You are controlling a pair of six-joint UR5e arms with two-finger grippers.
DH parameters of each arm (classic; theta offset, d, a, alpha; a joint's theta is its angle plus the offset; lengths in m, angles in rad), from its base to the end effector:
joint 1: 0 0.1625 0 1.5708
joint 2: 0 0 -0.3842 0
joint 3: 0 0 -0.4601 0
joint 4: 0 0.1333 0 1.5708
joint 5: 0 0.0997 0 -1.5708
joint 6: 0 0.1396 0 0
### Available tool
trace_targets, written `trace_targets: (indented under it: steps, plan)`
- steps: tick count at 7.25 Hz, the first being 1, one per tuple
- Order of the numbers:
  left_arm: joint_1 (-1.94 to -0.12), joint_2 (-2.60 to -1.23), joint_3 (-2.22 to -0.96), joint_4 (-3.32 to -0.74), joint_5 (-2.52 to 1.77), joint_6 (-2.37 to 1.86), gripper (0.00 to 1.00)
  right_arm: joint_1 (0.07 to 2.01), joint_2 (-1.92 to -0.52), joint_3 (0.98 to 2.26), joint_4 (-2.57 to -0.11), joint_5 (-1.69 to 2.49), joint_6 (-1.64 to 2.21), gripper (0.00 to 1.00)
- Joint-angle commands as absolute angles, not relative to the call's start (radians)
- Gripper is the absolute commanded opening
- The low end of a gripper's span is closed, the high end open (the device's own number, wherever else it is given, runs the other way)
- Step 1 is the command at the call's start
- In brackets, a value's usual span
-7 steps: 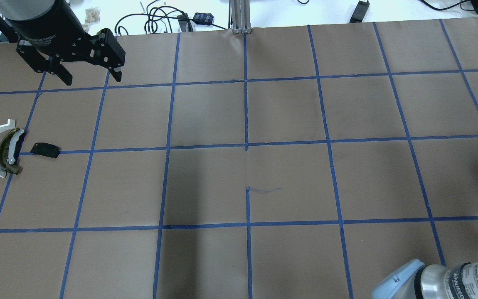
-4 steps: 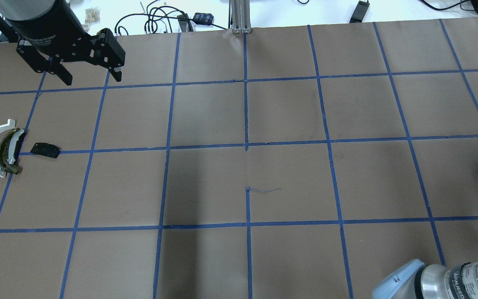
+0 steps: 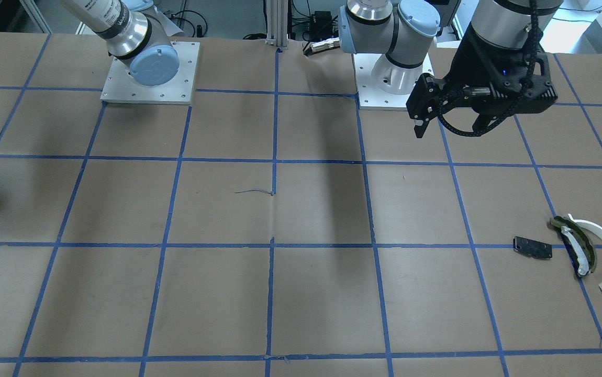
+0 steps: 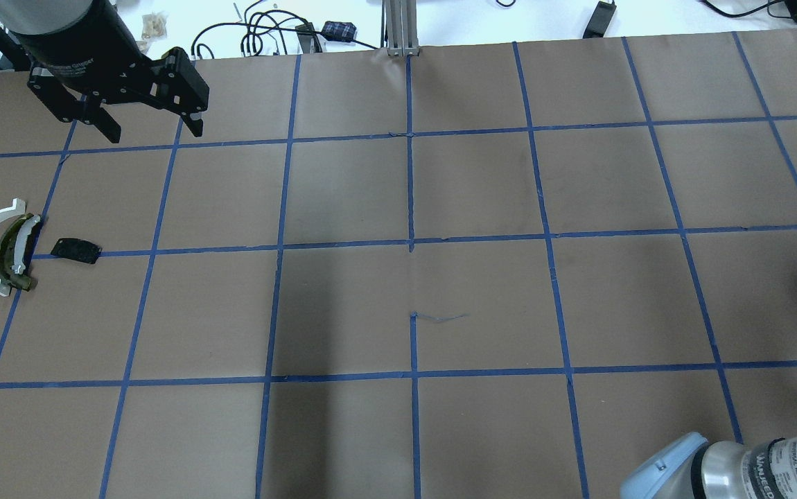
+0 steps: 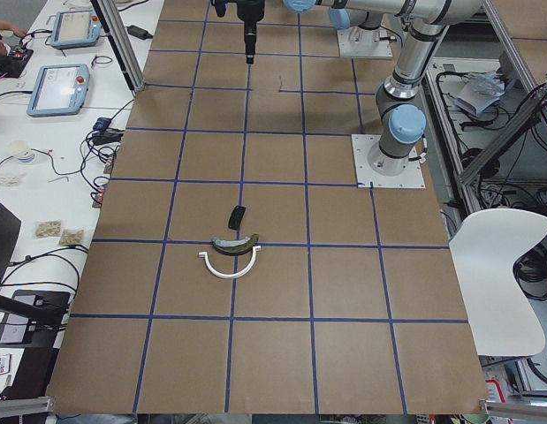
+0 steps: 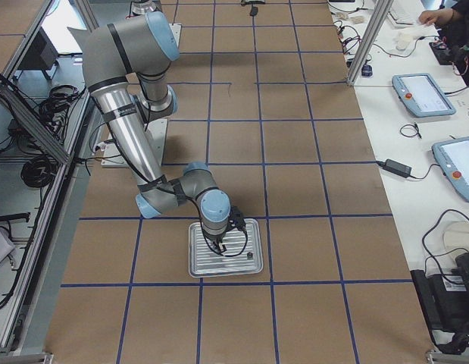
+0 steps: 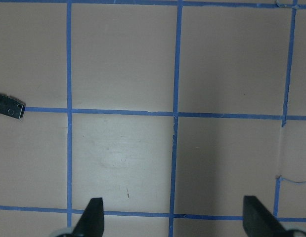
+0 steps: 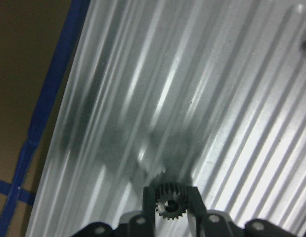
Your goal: Place bearing gear from tray to pile
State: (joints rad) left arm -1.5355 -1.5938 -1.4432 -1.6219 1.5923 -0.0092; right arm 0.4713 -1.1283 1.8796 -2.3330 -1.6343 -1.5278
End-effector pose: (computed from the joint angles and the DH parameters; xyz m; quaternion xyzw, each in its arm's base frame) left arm -0.1100 -0.5777 0.4606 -0.0225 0.9993 -0.0266 0.0111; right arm -0.4798 -0.3842 0.0574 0.2122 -0.9767 -0.0293 0.0133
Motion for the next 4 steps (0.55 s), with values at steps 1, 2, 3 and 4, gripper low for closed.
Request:
trace_targets:
  steps: [1, 2, 3, 4]
  plan:
    - [-1.536, -1.592, -1.442, -1.621, 1.592, -0.009, 1.00, 0.485, -1.149, 1.864, -2.327, -1.702, -1.513, 0.02]
    - [-1.536, -1.591, -1.442, -1.621, 1.592, -0.009, 1.00, 0.506, -1.237, 1.846, -2.310, -1.706, -1.458, 0.03]
    - [-1.536, -1.591, -1.442, -1.621, 1.592, -0.009, 1.00, 0.558, -1.306, 1.841, -2.254, -1.704, -1.419, 0.03]
    - [-1.536, -1.589, -1.443, -1.621, 1.594, -0.009, 1.00, 0.583, -1.340, 1.845, -2.232, -1.704, -1.349, 0.03]
